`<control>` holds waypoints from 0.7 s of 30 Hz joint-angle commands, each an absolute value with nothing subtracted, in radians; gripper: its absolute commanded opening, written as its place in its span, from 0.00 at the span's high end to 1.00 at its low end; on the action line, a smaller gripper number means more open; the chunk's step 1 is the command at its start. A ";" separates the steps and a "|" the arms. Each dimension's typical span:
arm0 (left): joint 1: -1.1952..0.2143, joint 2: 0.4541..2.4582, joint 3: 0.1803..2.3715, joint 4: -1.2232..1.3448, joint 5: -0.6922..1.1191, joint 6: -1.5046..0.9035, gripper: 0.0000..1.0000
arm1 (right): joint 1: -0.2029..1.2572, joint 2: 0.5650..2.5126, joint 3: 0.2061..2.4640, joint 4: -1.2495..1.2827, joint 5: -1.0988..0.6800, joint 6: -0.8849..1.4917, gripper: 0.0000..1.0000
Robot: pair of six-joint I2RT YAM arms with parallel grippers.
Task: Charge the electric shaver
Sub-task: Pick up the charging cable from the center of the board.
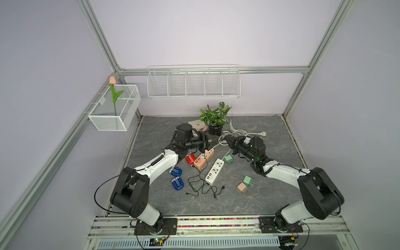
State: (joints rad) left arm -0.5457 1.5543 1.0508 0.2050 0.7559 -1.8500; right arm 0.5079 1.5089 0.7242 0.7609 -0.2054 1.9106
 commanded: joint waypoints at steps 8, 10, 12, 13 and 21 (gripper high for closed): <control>-0.607 1.632 1.150 0.238 0.726 -1.893 0.63 | 0.531 1.503 0.789 0.700 -0.190 1.935 0.93; -0.608 1.636 1.156 0.211 0.732 -1.876 0.66 | 0.532 1.500 0.791 0.701 -0.189 1.937 0.93; -0.603 1.632 1.160 0.163 0.730 -1.841 0.67 | 0.532 1.494 0.787 0.701 -0.183 1.941 0.93; -0.601 1.629 1.165 0.122 0.726 -1.815 0.67 | 0.531 1.488 0.785 0.698 -0.181 1.942 0.93; -0.592 1.647 1.199 0.079 0.686 -1.753 0.72 | 0.532 1.475 0.774 0.685 -0.187 1.943 0.93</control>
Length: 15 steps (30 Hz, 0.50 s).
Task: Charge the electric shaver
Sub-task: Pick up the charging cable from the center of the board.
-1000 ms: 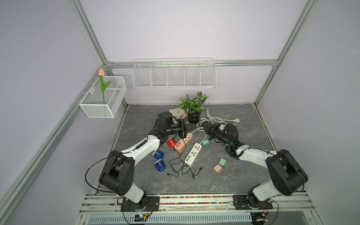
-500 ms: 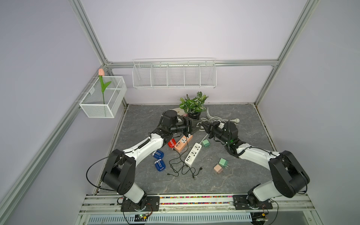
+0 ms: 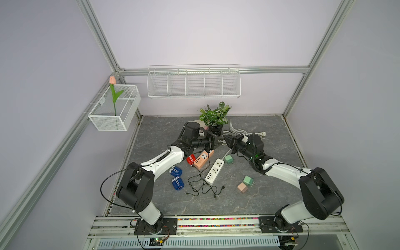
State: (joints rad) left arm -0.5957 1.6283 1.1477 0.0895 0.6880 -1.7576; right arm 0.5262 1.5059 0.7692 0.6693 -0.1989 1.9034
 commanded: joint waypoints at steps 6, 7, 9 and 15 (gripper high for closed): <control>-0.594 1.657 1.204 0.097 0.698 -1.755 0.79 | 0.533 1.484 0.777 0.688 -0.189 1.947 0.93; -0.594 1.657 1.203 0.095 0.701 -1.754 0.79 | 0.532 1.486 0.779 0.688 -0.189 1.948 0.93; -0.595 1.659 1.201 0.093 0.705 -1.751 0.79 | 0.531 1.489 0.781 0.692 -0.189 1.948 0.93; -0.595 1.663 1.206 0.043 0.701 -1.719 0.81 | 0.531 1.490 0.782 0.704 -0.182 1.958 0.93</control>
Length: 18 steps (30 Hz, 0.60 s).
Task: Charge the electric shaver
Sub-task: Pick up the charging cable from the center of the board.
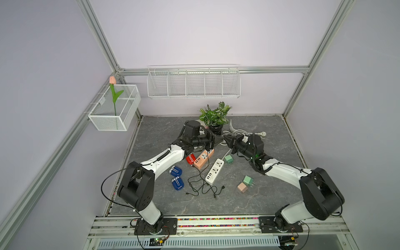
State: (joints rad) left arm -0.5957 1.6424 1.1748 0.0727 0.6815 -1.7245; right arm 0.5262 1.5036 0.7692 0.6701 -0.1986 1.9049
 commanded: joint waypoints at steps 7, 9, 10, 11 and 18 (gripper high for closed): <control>-0.596 1.686 1.224 0.051 0.688 -1.707 0.82 | 0.532 1.474 0.778 0.683 -0.190 1.956 0.93; -0.597 1.691 1.232 0.053 0.689 -1.706 0.82 | 0.533 1.475 0.773 0.684 -0.187 1.957 0.93; -0.599 1.694 1.236 0.051 0.690 -1.704 0.82 | 0.531 1.476 0.773 0.687 -0.187 1.960 0.93; -0.601 1.698 1.238 0.050 0.692 -1.703 0.82 | 0.532 1.479 0.773 0.692 -0.186 1.962 0.93; -0.604 1.710 1.241 0.058 0.690 -1.700 0.90 | 0.538 1.480 0.776 0.692 -0.183 1.968 0.93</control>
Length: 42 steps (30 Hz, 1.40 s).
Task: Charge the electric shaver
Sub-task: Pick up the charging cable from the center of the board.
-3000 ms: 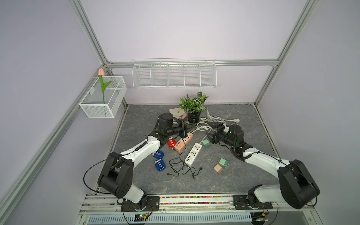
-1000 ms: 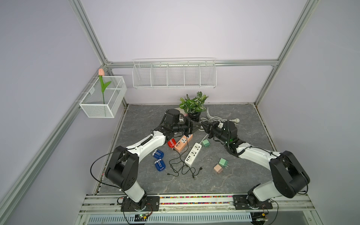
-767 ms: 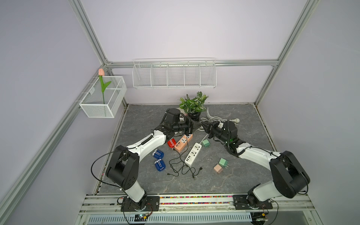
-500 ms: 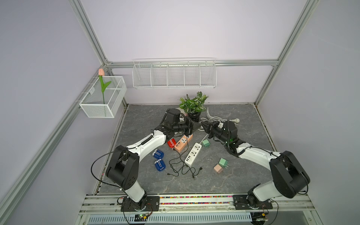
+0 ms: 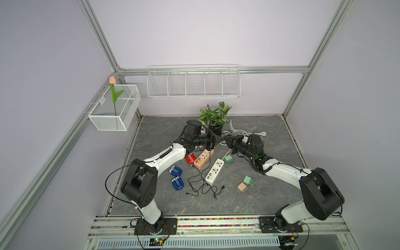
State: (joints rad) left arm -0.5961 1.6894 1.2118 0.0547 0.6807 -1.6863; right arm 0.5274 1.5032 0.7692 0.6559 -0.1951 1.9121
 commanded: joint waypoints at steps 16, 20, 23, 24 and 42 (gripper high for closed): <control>-0.511 1.535 1.190 -0.107 0.812 -1.119 1.00 | 0.380 1.217 0.701 0.365 -0.231 1.654 0.37; -0.501 1.495 1.170 -0.174 0.886 -0.875 1.00 | 0.337 1.173 0.710 0.131 -0.340 1.478 0.41; -0.494 1.478 1.144 -0.185 0.919 -0.803 1.00 | 0.338 1.148 0.670 0.090 -0.358 1.500 0.43; -0.492 1.475 1.136 -0.178 0.927 -0.802 1.00 | 0.338 1.142 0.658 0.092 -0.356 1.508 0.43; -0.491 1.464 1.137 -0.175 0.879 -0.899 1.00 | 0.478 1.322 0.742 0.251 -0.298 1.732 0.45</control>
State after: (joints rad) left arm -0.4953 1.4773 1.1332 -0.1684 0.9047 -0.8536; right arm 0.4728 1.3247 0.6991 0.1658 -0.2893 1.7061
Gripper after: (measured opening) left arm 0.071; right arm 0.559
